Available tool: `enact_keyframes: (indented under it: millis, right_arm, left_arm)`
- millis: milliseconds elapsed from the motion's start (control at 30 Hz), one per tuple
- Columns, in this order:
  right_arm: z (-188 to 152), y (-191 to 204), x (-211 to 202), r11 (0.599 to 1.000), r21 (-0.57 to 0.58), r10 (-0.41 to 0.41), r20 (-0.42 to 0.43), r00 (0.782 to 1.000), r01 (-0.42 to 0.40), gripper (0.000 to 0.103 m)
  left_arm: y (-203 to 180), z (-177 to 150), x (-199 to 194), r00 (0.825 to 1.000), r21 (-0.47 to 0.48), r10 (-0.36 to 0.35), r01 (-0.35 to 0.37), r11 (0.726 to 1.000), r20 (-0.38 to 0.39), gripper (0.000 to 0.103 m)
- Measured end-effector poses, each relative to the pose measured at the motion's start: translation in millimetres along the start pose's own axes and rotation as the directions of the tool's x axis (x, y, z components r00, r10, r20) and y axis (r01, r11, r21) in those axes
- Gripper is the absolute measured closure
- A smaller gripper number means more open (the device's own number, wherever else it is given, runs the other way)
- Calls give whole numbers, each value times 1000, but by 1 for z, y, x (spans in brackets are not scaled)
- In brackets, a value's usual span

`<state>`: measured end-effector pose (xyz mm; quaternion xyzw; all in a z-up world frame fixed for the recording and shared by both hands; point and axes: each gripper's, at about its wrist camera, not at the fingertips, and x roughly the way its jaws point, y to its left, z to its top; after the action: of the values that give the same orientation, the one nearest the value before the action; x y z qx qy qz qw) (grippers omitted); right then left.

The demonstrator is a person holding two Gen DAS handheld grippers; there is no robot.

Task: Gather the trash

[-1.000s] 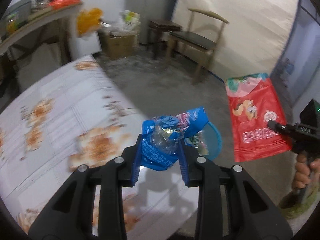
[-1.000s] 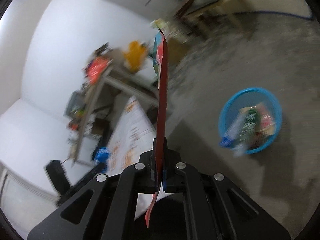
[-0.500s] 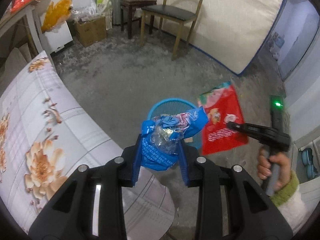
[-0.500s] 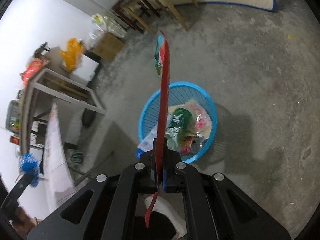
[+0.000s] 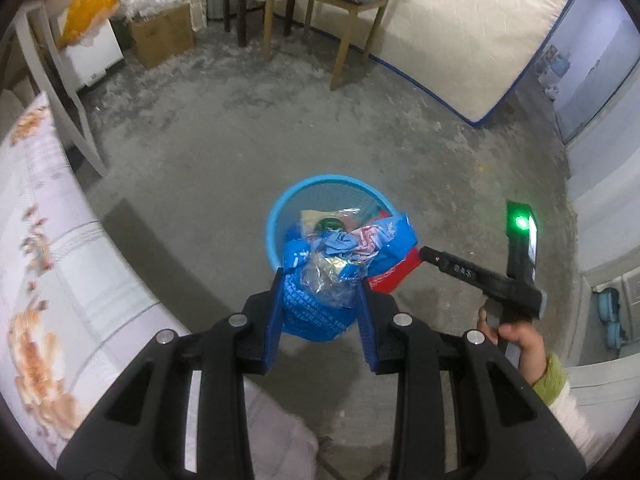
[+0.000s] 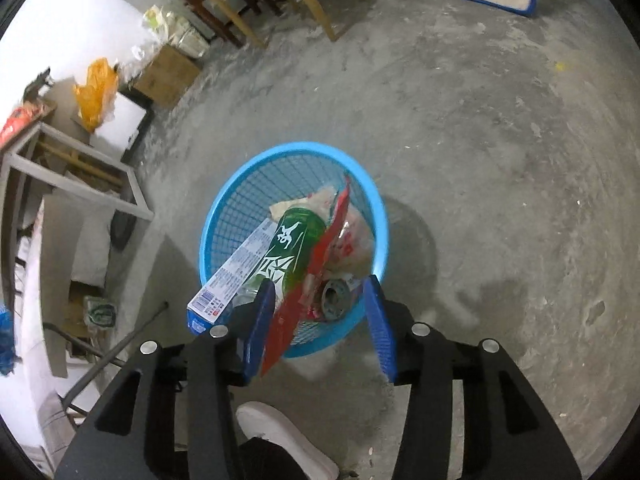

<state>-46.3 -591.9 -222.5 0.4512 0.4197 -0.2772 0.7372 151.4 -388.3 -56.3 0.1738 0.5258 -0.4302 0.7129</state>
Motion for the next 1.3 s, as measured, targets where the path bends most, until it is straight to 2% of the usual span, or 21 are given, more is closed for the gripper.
enact_keyframes:
  millis: [133,167,233,367,433,567,733,900,1000,1067,1167,1233,1300]
  right_arm:
    - [-11,-15,-22,999,36,18,23,1000,-18,56]
    - [-13,-18,-23,999,41,19,20,1000,-20,54]
    - [-20,-24,-27,998,58,21,9,1000,-22,53]
    - [-37,-34,-34,997,77,26,-11,1000,-25,53]
    - [-45,-33,-37,998,63,26,-18,1000,-25,53]
    - [-54,-23,-44,1000,15,18,-20,1000,-17,53]
    - [-60,8,-73,995,-93,28,38,999,-25,53]
    - [-80,65,-132,955,-298,62,159,985,-11,33]
    - [-104,105,-171,906,-423,86,219,972,15,20]
    - [-123,126,-195,872,-488,115,270,956,33,7]
    - [-149,148,-222,857,-515,158,308,938,25,6]
    - [-163,159,-232,851,-521,134,326,936,59,6]
    - [-174,167,-239,836,-541,116,346,931,97,6]
  left_arm:
    - [-19,27,27,999,-17,-46,46,999,-19,69]
    - [-22,33,33,998,-27,-58,58,998,-10,64]
    - [-30,48,43,998,-57,-52,53,997,22,40]
    - [-42,47,38,995,-62,-83,87,994,63,37]
    - [-43,35,24,992,-48,-107,111,993,73,35]
    - [-34,9,-6,991,-15,-93,95,995,98,35]
    - [-16,-32,-62,984,1,-68,69,998,164,34]
    - [-5,-84,-119,965,1,-16,16,1000,263,23]
    - [-1,-119,-147,948,-28,22,-13,1000,317,18]
    - [1,-140,-160,941,-65,61,-42,997,332,13]
    - [6,-172,-179,925,-156,122,-70,985,359,11]
    - [11,-193,-192,912,-214,143,-63,975,384,10]
    - [12,-209,-201,896,-259,201,-101,961,397,9]
